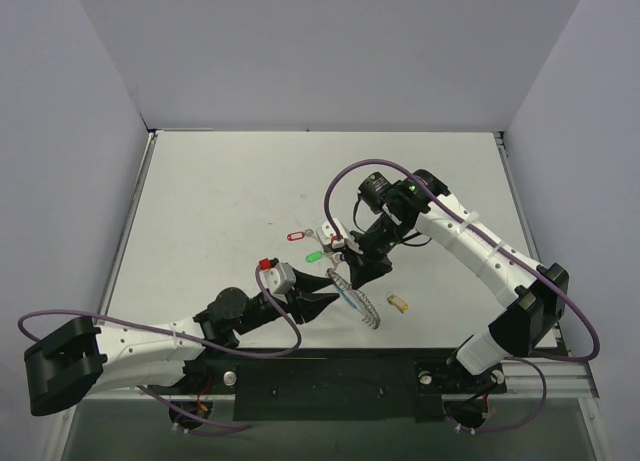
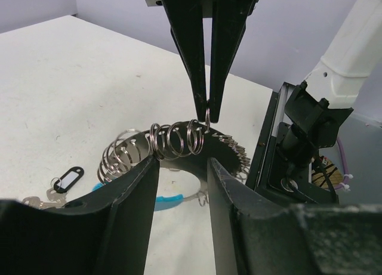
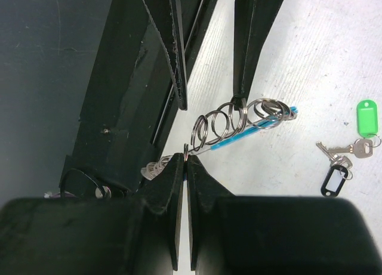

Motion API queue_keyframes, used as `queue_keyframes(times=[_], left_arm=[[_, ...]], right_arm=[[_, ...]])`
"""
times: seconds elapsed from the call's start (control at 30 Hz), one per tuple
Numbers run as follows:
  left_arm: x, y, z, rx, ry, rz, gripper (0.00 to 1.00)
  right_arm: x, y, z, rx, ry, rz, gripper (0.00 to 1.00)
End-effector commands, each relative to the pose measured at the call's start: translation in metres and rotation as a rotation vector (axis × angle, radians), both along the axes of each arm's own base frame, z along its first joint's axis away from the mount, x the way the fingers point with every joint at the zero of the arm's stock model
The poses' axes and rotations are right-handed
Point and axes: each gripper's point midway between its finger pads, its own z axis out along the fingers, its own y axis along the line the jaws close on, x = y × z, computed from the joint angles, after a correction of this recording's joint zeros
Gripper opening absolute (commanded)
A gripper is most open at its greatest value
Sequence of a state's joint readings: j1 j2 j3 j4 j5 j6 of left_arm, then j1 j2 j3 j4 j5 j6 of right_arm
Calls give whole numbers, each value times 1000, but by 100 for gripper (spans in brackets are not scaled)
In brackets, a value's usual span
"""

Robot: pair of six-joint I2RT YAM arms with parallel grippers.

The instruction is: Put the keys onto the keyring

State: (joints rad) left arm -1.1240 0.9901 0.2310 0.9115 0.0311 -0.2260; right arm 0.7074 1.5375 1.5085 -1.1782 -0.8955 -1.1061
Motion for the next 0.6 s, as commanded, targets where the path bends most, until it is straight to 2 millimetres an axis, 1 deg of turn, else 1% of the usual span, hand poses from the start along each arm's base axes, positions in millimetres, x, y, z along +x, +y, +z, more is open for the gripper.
queue_keyframes(times=[0.0,0.13,0.4,0.57], left_arm=[[-7,-4,24,-91,-22,-38,47],[-7,-7,18,-94,0,-45,45],[-9,-14,18,-96,7,-59,45],[-9,-13,13,-93,23,-58,45]], right_arm=[[-14,2,10,37,56,28,0],[-14,2,9,33,61,26,0],[-14,2,10,35,61,25,0],[-14,2,10,34,57,23,0]])
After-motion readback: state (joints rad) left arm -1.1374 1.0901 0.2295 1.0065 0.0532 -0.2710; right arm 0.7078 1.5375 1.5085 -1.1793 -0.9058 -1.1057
